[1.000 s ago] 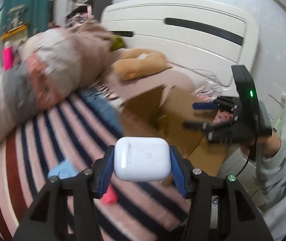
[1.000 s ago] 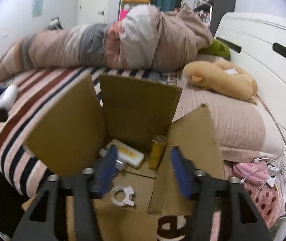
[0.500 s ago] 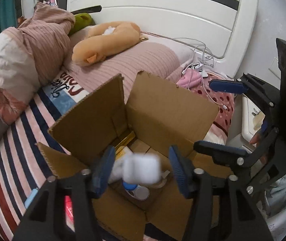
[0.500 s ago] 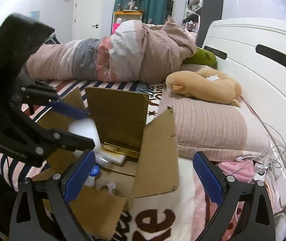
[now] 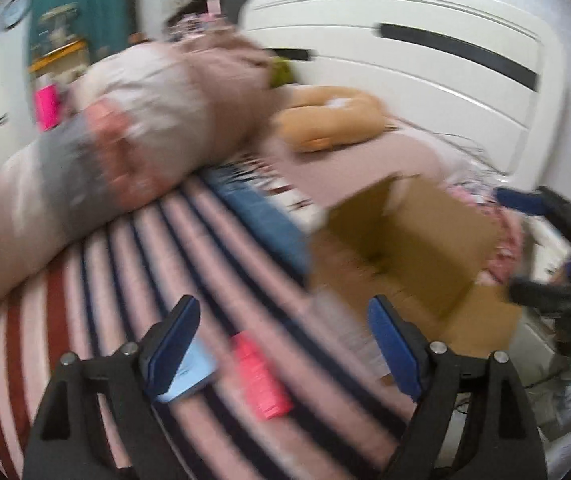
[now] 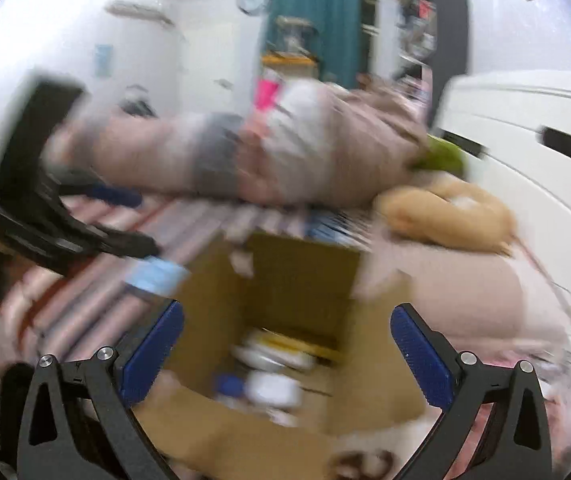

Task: Organize rigid objects
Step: 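Carry the gold bar and earbud case into the cardboard box and release both, then grasp the pink-red bottle upright with the right gripper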

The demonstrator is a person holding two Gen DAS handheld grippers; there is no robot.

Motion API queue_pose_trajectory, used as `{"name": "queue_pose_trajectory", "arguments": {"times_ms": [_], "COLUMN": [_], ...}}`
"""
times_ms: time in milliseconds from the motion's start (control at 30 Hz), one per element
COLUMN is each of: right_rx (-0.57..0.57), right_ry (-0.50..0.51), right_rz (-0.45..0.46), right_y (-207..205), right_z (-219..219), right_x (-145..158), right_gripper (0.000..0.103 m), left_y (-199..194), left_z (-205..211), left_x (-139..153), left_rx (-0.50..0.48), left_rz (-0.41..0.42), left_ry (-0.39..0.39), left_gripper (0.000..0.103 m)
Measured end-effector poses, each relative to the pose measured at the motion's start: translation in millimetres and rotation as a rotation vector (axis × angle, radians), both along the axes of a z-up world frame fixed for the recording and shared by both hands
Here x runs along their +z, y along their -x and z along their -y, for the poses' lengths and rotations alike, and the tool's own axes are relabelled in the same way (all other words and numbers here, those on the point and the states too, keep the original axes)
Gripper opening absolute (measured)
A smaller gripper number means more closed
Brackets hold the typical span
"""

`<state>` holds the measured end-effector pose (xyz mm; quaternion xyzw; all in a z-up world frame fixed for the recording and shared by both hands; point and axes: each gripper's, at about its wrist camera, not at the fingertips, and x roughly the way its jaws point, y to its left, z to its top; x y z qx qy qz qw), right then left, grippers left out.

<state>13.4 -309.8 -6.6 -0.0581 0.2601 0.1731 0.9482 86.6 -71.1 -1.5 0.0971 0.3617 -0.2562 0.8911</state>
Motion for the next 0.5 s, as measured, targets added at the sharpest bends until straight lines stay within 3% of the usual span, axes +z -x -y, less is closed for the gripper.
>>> {"name": "queue_pose_trajectory", "arguments": {"times_ms": [100, 233, 367, 500], "right_rx": [0.095, 0.216, 0.249, 0.175], "right_ry": [-0.041, -0.062, -0.059, 0.004], "right_rz": [0.013, -0.049, -0.232, -0.371], "right_y": [2, -4, -26, -50], "right_z": [-37, -104, -156, -177], "right_x": [11, 3, -47, -108], "right_gripper": [0.103, 0.087, 0.064, 0.060], "left_y": [0, 4, 10, 18], "left_z": [-46, -92, -125, -138], "left_x": [-25, -65, -102, -126], "left_rx": [0.107, 0.157, 0.214, 0.223], "left_rz": [-0.012, -0.082, -0.142, -0.171], "left_ry": [-0.024, 0.021, 0.061, 0.083], "left_gripper": [0.083, 0.083, 0.083, 0.083]}}
